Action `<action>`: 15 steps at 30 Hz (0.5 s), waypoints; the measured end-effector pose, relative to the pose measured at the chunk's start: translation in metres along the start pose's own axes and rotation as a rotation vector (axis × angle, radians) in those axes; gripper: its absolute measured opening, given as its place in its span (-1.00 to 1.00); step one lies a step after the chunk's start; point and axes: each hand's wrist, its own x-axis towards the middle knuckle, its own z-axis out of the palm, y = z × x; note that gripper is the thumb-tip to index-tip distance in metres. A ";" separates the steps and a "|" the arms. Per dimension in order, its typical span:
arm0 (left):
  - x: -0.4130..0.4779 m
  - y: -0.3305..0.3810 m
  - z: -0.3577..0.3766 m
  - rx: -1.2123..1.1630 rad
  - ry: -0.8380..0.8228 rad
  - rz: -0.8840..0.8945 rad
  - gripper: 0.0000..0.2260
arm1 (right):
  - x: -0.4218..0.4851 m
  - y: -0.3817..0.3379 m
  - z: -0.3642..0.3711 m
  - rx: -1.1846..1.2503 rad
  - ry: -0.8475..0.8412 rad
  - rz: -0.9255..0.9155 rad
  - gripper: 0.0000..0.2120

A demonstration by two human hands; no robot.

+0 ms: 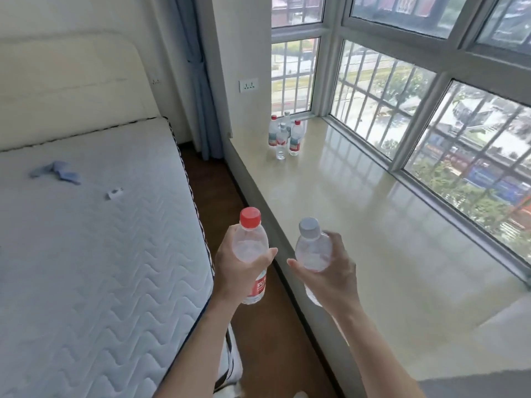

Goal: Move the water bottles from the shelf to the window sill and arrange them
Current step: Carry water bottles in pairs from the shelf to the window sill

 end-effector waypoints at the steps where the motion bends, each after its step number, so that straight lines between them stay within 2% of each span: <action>1: 0.008 0.001 0.003 0.001 0.017 -0.004 -0.53 | 0.014 0.002 0.000 0.010 -0.011 -0.004 -0.40; 15: 0.102 -0.024 0.005 -0.020 0.203 -0.163 -0.54 | 0.132 0.012 0.071 0.087 -0.235 -0.037 -0.39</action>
